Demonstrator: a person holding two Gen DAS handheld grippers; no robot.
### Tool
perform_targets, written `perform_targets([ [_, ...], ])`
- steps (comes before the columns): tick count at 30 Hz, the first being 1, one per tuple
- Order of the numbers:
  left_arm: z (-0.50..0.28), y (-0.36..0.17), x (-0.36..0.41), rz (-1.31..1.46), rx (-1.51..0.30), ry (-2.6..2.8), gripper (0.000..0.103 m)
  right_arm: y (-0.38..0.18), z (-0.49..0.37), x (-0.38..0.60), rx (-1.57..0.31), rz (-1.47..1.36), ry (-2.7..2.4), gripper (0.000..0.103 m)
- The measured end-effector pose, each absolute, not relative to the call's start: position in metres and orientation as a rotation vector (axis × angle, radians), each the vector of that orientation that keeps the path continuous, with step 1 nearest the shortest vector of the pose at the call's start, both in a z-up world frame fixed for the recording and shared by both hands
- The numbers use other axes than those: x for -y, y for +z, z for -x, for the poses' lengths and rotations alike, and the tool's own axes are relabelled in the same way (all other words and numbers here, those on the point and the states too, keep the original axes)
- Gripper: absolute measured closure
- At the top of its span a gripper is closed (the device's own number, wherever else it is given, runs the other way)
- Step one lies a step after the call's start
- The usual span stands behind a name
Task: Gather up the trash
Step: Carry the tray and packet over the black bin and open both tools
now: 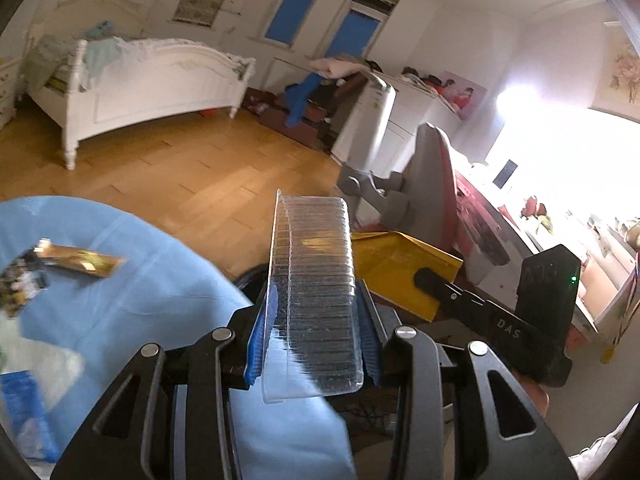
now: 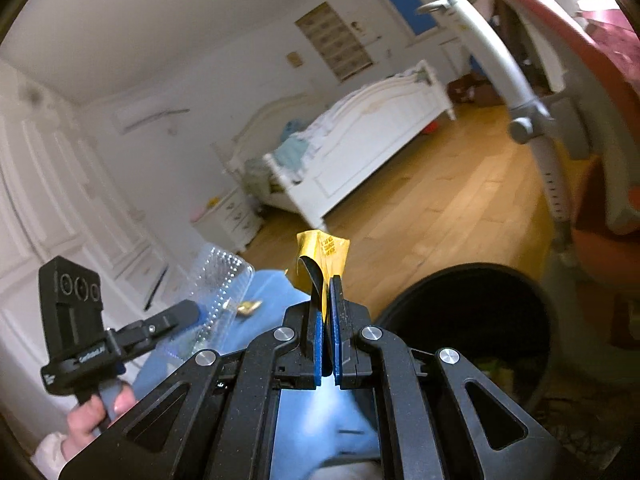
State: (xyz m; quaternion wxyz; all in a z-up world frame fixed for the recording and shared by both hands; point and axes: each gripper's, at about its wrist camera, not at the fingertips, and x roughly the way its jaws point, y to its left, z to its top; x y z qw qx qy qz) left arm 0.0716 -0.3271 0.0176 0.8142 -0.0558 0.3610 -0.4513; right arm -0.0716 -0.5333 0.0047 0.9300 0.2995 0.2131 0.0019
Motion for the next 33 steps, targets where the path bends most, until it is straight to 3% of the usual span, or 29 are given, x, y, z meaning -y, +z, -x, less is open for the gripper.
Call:
perform_targets([
  [25, -0.085, -0.031, 0.412, 0.038, -0.9, -1.007, 0.061, -0.062, 0.057, 0.577, -0.547, -0.703, -0.105, 0.098],
  [26, -0.084, -0.032, 0.414, 0.026, -0.897, -1.007, 0.061, -0.064, 0.054, 0.579, -0.563, -0.71, -0.107, 0.096],
  [28, -0.081, -0.03, 0.419, -0.004, -0.886, -1.008, 0.044, -0.069, 0.052, 0.581, -0.589, -0.721, -0.114, 0.082],
  [29, -0.08, -0.029, 0.419, -0.013, -0.876, -1.005, 0.027, -0.07, 0.052, 0.581, -0.593, -0.727, -0.119, 0.066],
  [30, -0.076, -0.027, 0.419, -0.019, -0.854, -1.0, 0.019, -0.071, 0.053, 0.581, -0.592, -0.733, -0.127, 0.048],
  [32, -0.072, -0.024, 0.419, -0.027, -0.833, -1.011, 0.019, -0.071, 0.056, 0.582, -0.576, -0.748, -0.15, 0.032],
  [33, -0.07, -0.023, 0.418, -0.032, -0.835, -1.017, 0.019, -0.07, 0.058, 0.581, -0.57, -0.748, -0.152, 0.032],
])
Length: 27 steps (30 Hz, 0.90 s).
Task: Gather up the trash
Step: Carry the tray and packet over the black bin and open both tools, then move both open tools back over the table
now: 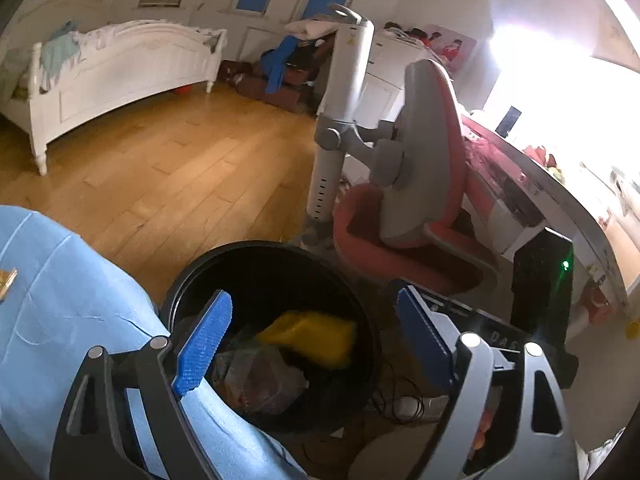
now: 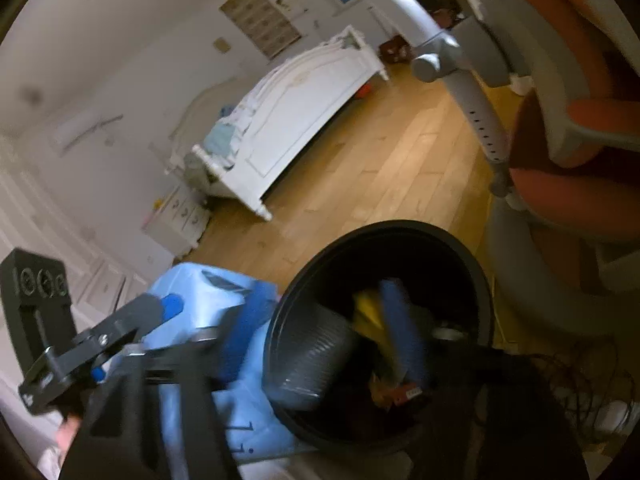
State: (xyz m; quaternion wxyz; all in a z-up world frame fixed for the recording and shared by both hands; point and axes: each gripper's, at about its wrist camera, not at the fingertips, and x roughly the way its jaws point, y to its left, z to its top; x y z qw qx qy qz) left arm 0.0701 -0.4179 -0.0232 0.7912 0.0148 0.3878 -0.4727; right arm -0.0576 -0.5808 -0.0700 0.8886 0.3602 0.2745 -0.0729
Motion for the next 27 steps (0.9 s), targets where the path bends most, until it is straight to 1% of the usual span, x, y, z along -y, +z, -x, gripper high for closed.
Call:
perform_targets([
  [7, -0.063, -0.013, 0.385, -0.003, -0.823, -0.976, 0.018, -0.061, 0.051, 0.561, -0.588, -0.714, -0.131, 0.031],
  [9, -0.063, -0.01, 0.367, 0.015, -0.813, -0.946, 0.009, -0.059, 0.048, 0.551, -0.596, -0.703, -0.114, 0.03],
  [11, -0.062, -0.006, 0.347, 0.03, -0.796, -0.907, 0.009, -0.055, 0.042, 0.538, -0.608, -0.683, -0.089, 0.029],
  [14, -0.064, -0.002, 0.311, 0.046, -0.781, -0.84, 0.009, -0.049, 0.032, 0.517, -0.62, -0.654, -0.046, 0.027],
  [27, -0.095, -0.004, 0.123, 0.108, -0.738, -0.486, 0.009, -0.012, -0.034, 0.387, -0.714, -0.434, 0.212, 0.027],
])
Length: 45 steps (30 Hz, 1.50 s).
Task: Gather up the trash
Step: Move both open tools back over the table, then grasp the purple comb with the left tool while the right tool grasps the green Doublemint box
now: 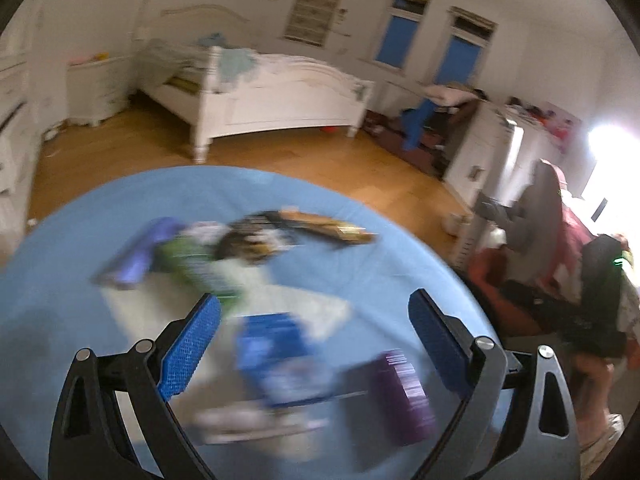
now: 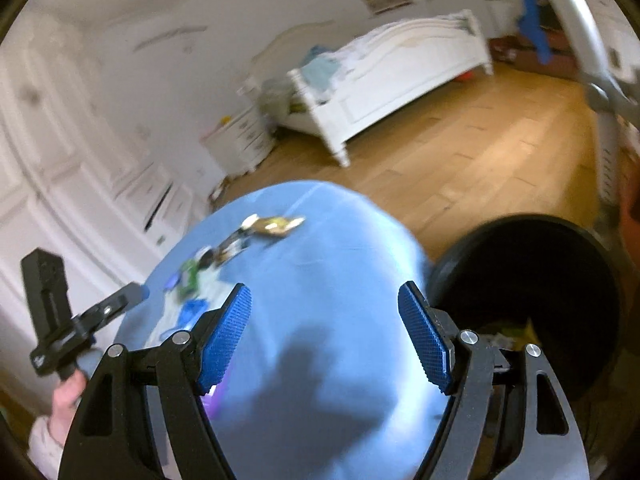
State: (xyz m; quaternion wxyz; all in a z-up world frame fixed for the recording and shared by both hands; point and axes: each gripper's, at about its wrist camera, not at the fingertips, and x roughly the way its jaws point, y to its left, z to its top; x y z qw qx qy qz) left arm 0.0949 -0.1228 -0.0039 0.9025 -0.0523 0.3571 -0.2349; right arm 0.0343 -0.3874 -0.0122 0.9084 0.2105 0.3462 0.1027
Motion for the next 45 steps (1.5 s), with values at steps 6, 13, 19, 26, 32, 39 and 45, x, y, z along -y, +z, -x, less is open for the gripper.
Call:
perform_targets([
  [6, -0.121, -0.016, 0.066, 0.063, -0.763, -0.372, 0.012, -0.001, -0.072, 0.316, -0.781, -0.325, 0.339, 0.027],
  [13, -0.173, -0.041, 0.049, -0.053, -0.874, -0.32, 0.038, 0.0, -0.107, 0.239, -0.857, -0.22, 0.45, 0.029],
  [19, -0.194, -0.052, 0.055, -0.184, -0.888, -0.329, 0.053, -0.003, -0.134, 0.195, -0.92, -0.108, 0.486, 0.039],
  [26, -0.198, -0.044, 0.031, -0.083, -0.874, -0.347, 0.09, -0.014, -0.168, 0.15, -0.977, -0.006, 0.503, 0.046],
  [32, -0.181, -0.035, 0.016, -0.011, -0.826, -0.371, 0.09, -0.028, -0.193, 0.115, -1.047, 0.096, 0.491, 0.051],
  [39, -0.159, -0.022, -0.003, 0.081, -0.792, -0.376, 0.09, -0.041, -0.197, 0.102, -1.059, 0.166, 0.485, 0.071],
  [45, -0.142, -0.01, 0.001, 0.122, -0.76, -0.397, 0.09, -0.025, -0.186, 0.137, -1.007, -0.011, 0.538, 0.071],
])
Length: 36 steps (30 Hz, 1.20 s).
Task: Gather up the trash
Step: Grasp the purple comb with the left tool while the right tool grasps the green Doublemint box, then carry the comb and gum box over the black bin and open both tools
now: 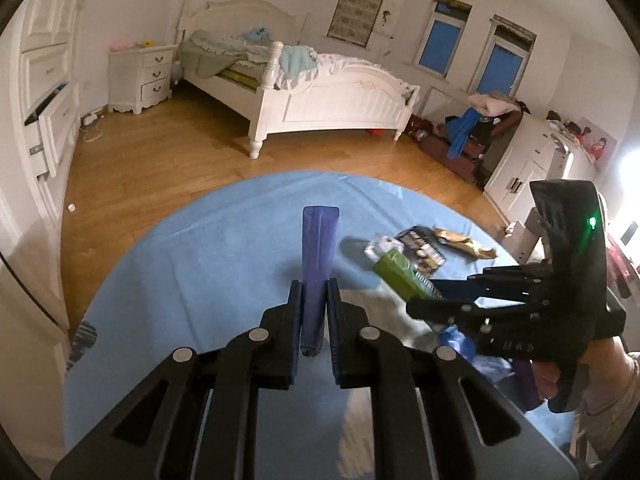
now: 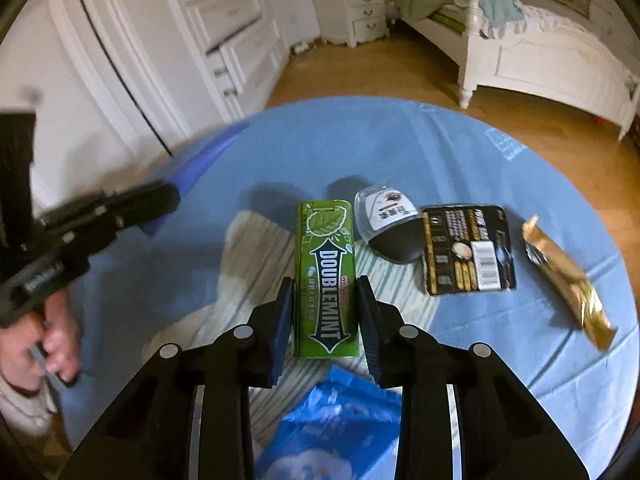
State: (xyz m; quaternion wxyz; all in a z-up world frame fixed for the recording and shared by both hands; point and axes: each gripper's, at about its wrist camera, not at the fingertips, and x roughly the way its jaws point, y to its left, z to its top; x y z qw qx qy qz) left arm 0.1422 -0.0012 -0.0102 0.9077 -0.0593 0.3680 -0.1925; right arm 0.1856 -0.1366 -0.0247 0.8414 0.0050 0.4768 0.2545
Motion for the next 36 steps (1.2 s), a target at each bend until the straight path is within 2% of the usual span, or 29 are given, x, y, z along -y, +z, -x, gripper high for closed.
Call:
perform_targets([
  [8, -0.12, 0.014, 0.057, 0.099, -0.747, -0.482, 0.09, 0.021, -0.135, 0.238, -0.806, -0.297, 0.542, 0.071],
  [17, -0.101, 0.03, 0.182, 0.05, -0.75, -0.696, 0.09, 0.035, -0.06, 0.375, -0.651, -0.428, 0.309, 0.071],
  [28, -0.086, -0.004, 0.326, 0.069, -0.87, -0.924, 0.09, -0.029, 0.012, 0.51, -0.65, -0.578, 0.027, 0.071],
  [36, -0.088, -0.035, 0.393, 0.042, -0.966, -0.968, 0.09, -0.078, 0.024, 0.549, -0.7, -0.668, -0.03, 0.071],
])
